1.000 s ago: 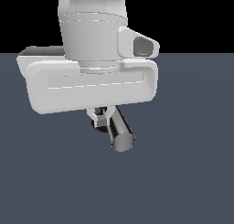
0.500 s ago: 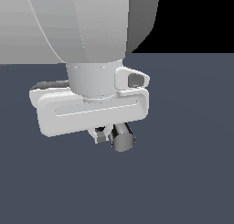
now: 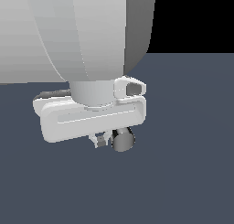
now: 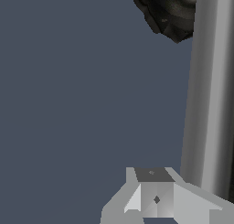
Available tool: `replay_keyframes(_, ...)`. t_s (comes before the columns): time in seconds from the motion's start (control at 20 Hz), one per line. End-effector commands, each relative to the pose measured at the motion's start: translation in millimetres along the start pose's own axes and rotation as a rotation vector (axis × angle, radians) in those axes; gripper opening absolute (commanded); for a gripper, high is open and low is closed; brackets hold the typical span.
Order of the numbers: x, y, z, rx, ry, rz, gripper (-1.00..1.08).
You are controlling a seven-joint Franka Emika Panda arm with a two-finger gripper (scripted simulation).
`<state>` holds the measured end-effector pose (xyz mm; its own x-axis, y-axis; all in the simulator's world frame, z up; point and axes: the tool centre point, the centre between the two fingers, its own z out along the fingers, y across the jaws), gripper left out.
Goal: Turn on the faucet by rotating a designated handle.
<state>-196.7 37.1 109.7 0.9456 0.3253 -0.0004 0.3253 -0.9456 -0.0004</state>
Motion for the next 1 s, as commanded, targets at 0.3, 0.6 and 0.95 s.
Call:
replay_keyframes(0.3,1.4,18.0,0.2,0.000,0.000,-0.001,-1.00)
replay_keyframes(0.6,3.2,45.0,0.2,0.000,0.000,-0.001,-1.00)
replay_keyframes(0.95,5.4,75.9,0.3,0.000,0.000,0.000,-1.00)
